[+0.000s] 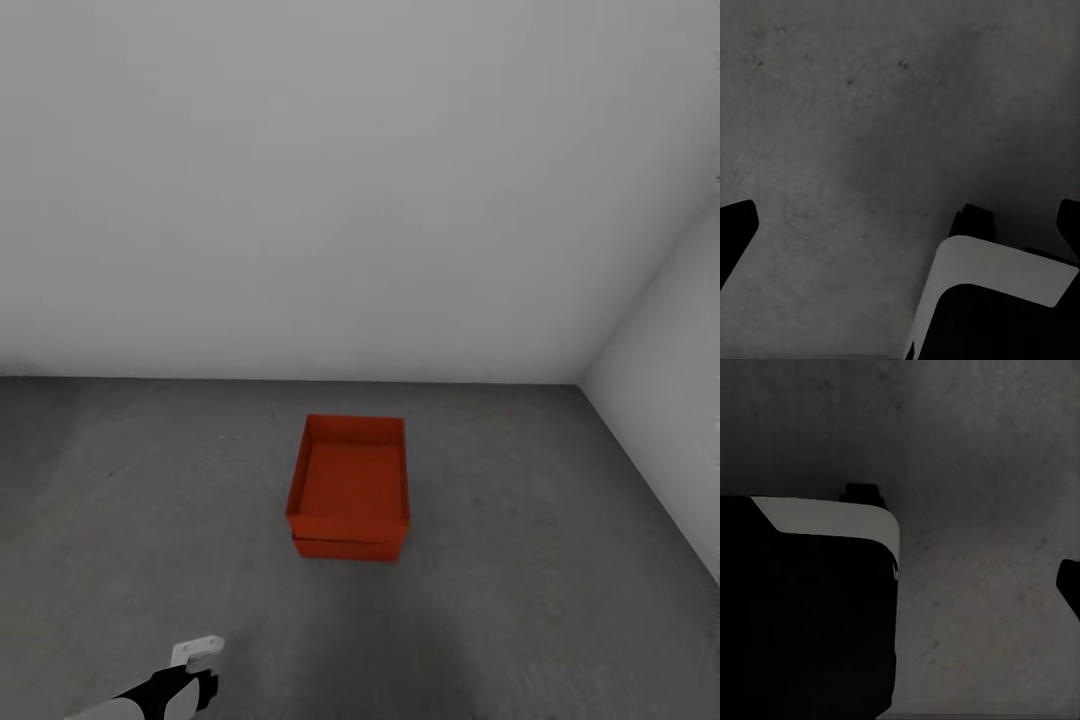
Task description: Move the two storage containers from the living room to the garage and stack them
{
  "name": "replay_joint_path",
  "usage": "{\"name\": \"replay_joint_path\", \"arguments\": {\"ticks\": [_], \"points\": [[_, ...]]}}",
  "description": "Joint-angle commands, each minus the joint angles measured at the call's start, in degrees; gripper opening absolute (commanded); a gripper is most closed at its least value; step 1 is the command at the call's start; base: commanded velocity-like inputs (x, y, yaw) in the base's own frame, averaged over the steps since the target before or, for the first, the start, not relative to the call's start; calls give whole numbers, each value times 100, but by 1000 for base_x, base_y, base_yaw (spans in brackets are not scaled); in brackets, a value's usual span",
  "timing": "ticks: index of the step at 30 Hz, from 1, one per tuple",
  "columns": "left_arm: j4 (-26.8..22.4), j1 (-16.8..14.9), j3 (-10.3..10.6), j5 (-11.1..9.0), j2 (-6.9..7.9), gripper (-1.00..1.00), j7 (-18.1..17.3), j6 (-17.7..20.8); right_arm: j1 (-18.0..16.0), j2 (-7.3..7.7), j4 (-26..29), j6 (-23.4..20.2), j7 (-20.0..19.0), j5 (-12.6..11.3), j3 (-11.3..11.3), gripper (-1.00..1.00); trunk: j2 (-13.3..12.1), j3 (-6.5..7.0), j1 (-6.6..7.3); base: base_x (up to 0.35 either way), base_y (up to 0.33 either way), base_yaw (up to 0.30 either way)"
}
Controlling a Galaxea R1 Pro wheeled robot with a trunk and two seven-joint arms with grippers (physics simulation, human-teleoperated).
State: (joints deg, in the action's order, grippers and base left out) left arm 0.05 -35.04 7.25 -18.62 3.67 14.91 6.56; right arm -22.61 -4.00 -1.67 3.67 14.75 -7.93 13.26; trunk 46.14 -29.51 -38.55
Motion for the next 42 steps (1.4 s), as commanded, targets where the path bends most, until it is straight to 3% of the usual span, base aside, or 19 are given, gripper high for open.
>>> {"name": "replay_joint_path", "arguments": {"ticks": [1, 11, 42], "points": [[-1, -4, 49, -42, 1, 100, 12, 20, -7, -4, -18, 37, 10, -62, 45, 100, 5, -5, 3, -339, 0, 0], [-4, -3, 49, -35, 2, 100, 12, 6, -7, -4, -18, 37, 10, -61, 45, 100, 5, -5, 3, -253, 0, 0], [2, -3, 55, -36, -15, 100, 12, 12, -7, -4, -18, 37, 10, -65, 45, 100, 5, -5, 3, -8, 0, 0]]}}
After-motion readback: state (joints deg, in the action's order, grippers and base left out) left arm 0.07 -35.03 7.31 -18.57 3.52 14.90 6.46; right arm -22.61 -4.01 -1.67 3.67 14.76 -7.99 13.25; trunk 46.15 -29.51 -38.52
